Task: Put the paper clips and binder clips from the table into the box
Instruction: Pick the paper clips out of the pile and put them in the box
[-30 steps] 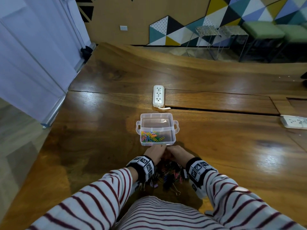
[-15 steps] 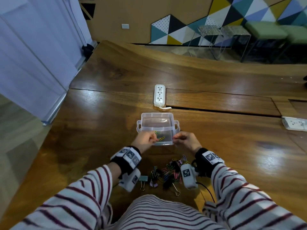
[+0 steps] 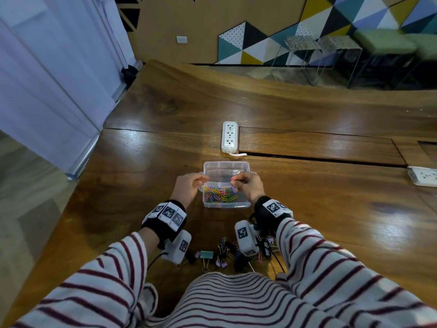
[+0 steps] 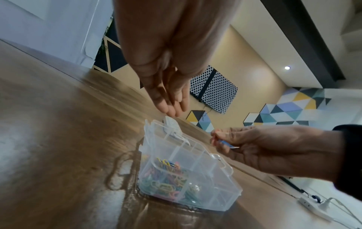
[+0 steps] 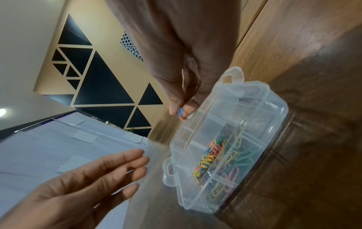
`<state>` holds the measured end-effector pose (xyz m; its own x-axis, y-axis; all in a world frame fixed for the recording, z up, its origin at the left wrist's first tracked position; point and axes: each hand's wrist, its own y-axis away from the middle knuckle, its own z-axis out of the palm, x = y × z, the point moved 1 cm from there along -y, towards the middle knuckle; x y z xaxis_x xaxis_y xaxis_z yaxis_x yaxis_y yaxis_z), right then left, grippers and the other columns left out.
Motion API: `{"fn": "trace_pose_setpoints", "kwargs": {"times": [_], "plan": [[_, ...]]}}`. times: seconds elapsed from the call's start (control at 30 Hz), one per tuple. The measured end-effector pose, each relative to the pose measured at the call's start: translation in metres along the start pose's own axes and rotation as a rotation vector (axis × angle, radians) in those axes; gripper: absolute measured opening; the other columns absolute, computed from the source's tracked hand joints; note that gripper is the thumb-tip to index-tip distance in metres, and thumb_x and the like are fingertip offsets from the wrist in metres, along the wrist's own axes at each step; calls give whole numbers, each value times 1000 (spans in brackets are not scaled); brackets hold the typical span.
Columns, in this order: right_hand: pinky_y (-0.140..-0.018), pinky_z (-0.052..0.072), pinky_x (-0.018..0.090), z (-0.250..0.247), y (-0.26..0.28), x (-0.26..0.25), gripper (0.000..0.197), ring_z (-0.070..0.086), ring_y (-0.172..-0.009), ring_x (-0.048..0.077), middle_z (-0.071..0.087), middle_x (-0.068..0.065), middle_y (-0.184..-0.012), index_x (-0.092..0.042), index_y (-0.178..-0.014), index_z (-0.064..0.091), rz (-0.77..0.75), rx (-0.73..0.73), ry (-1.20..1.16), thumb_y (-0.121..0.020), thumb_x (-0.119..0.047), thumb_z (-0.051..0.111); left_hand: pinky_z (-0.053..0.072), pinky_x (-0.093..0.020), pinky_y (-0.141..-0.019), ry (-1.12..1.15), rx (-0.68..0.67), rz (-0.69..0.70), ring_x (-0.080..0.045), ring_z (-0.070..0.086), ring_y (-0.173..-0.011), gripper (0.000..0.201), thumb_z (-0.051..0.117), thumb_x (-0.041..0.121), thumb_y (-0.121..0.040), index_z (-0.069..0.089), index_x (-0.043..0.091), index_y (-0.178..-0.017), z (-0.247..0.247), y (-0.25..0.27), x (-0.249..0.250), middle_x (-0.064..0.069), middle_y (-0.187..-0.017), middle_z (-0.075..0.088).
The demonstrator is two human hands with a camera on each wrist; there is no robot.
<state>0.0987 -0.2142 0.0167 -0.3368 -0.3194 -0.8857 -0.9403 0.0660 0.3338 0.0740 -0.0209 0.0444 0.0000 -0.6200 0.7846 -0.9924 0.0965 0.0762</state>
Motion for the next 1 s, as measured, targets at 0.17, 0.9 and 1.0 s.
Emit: {"fn": "trace_pose_setpoints", "kwargs": {"times": [0.17,0.9,1.0], "plan": [[-97,48,36,0,15,0,19,61,-104,24,66,16,-111,-1,-105,64,-51,-269,183,-89,-2,52,45,-10,-79,12,-133,11,-10,62,-87,22,47,-3,-90,66,3,-101,15,31,2,-10,-103,68],[-92,42,36,-15,75,56,27,47,-107,23,57,9,-114,-10,-107,52,-377,-545,1069,-84,-23,60,48,-43,-87,-609,-528,51,-26,43,-113,34,55,18,-87,45,12,-119,70,79,-24,-10,-119,44],[-85,44,34,-22,70,55,25,51,-102,24,58,12,-109,-8,-103,52,-270,-519,971,-84,-21,62,48,-40,-85,-494,-501,-40,-26,50,-105,20,54,14,-84,49,12,-104,61,75,-29,-9,-112,50]]}}
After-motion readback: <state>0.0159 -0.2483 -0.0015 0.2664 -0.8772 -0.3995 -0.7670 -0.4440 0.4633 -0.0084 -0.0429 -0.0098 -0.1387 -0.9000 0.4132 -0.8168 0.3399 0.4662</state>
